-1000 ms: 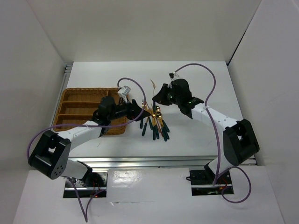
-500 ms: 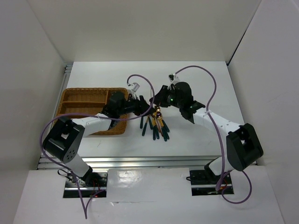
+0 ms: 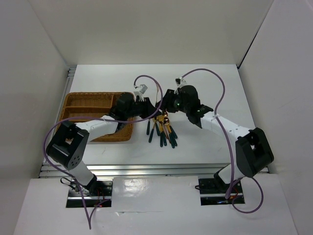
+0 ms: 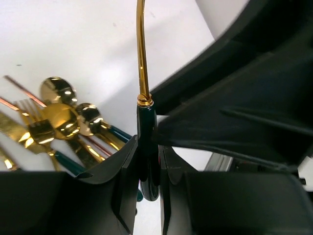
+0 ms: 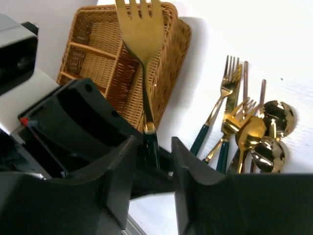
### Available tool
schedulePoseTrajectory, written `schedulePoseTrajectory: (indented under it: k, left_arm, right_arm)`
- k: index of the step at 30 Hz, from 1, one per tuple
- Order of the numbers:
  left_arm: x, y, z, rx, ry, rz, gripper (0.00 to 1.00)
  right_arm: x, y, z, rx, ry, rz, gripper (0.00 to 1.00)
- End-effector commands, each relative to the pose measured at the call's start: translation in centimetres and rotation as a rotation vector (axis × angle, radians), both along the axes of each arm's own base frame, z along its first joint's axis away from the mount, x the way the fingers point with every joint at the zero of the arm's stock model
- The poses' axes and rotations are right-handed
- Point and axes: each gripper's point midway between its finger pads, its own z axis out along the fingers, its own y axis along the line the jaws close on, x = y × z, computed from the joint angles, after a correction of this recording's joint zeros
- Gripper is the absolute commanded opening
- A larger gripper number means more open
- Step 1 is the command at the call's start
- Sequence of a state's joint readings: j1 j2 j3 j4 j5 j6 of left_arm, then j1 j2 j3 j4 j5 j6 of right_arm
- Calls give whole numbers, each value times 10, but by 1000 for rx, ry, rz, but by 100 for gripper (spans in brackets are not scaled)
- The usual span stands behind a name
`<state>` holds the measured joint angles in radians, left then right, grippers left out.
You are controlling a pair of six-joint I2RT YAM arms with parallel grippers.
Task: Sort the eating utensils into containers
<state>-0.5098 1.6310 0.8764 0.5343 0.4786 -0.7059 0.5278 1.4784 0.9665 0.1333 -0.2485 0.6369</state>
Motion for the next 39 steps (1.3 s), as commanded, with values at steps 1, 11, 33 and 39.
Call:
schedulePoseTrajectory:
  k: [1, 11, 33, 39]
  left_arm:
    - [25, 18, 22, 21, -56, 88, 0]
    - [65, 127, 27, 95, 30, 481, 0]
    - [93, 286, -7, 74, 182, 1074, 11]
    - [97, 310, -12, -49, 229, 1210, 18]
  right_arm:
    - [5, -2, 26, -22, -47, -32, 46]
    - [8, -58, 60, -93, -154, -207, 69]
    - [17, -71, -41, -233, 53, -211, 69]
    - [16, -66, -53, -235, 80, -184, 69]
